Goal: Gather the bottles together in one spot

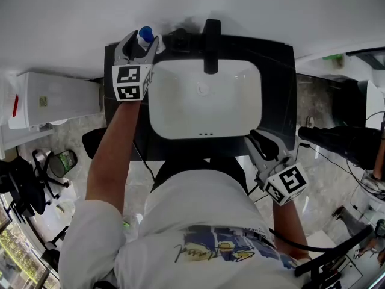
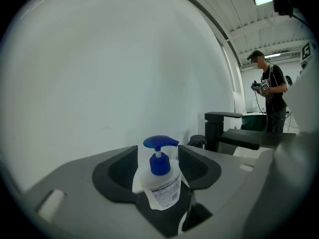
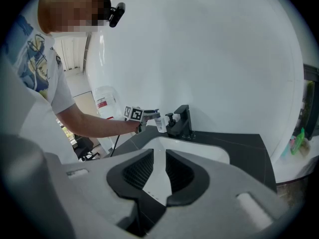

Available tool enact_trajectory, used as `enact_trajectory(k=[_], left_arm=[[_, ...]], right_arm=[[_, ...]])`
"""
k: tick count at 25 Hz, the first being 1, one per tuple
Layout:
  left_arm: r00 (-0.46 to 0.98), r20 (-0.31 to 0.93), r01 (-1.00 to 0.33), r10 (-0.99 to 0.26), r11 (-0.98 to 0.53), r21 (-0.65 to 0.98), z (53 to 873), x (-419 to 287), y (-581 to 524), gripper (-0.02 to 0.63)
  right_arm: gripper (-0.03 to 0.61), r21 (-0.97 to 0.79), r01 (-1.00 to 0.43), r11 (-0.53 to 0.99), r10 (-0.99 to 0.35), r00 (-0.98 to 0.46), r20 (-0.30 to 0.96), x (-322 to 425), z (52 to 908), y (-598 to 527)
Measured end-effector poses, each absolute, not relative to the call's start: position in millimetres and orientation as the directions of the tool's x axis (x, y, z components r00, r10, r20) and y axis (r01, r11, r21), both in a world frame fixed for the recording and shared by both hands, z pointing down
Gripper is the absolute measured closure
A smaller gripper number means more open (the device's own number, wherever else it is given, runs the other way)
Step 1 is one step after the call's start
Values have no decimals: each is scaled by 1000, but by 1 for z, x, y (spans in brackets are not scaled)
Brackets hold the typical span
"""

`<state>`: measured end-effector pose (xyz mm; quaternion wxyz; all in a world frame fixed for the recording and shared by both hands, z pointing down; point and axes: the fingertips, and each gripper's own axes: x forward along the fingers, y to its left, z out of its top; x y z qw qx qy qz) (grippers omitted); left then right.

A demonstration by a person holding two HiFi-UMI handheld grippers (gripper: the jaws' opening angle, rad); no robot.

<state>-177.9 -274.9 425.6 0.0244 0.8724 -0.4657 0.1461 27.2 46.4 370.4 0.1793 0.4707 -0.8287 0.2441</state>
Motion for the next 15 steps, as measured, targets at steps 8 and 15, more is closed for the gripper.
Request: enact_trajectory(k=[8,15], left_arm=[[515,290,-827,-807,-556,-78,425,-194,-237,356],[569,308,-793,-762,-608,-38,415,-197,-170,406]], right_arm=[[502,-220,-860,460,-691,-502,520,17,369,53],[503,-197,-857,477,-693,-504,514,7,369,56]])
